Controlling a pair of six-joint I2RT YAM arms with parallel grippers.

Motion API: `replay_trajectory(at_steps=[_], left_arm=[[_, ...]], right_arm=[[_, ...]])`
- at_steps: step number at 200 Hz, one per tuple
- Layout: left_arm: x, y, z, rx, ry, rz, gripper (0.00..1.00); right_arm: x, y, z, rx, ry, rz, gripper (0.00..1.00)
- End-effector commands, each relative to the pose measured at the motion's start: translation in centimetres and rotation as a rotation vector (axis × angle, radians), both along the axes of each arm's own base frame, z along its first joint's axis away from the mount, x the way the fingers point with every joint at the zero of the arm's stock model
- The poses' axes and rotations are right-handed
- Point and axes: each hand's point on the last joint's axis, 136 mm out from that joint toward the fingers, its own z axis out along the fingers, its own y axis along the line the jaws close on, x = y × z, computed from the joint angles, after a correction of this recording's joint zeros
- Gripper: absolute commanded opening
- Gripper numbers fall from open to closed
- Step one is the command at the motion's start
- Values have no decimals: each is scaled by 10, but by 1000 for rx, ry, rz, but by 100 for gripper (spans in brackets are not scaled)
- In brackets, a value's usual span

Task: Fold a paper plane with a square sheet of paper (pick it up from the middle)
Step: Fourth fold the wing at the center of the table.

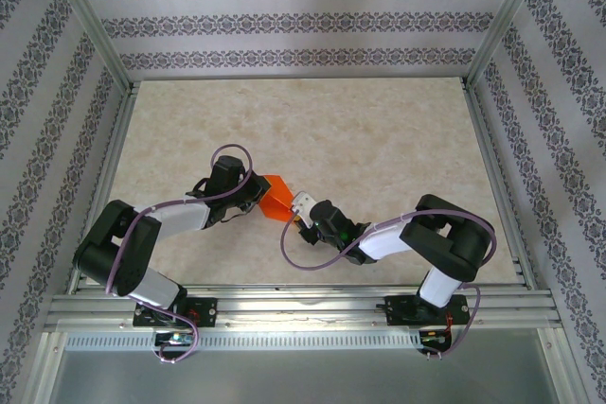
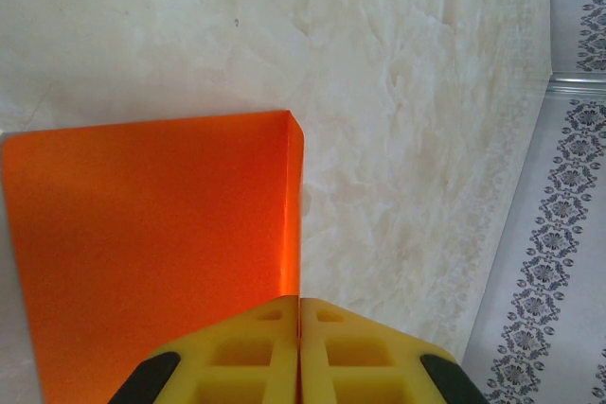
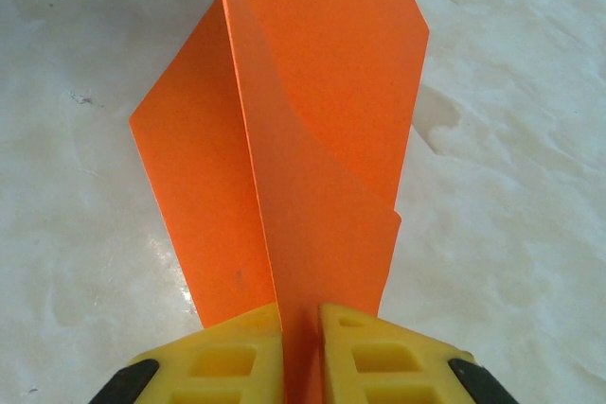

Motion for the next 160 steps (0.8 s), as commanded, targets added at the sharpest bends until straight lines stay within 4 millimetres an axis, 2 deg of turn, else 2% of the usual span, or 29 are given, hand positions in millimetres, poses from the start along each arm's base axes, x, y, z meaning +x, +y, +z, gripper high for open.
replay_trajectory(at_steps=[1, 102, 160], left_arm=[[4, 4, 3, -17, -16, 13, 10], [4, 4, 2, -14, -15, 14, 10], [4, 4, 1, -13, -12, 14, 10]], right_arm=[[-2, 11, 8, 49, -2, 13, 16], [-2, 18, 20, 103, 3, 23, 22], [-3, 15, 14, 86, 8, 18, 12]])
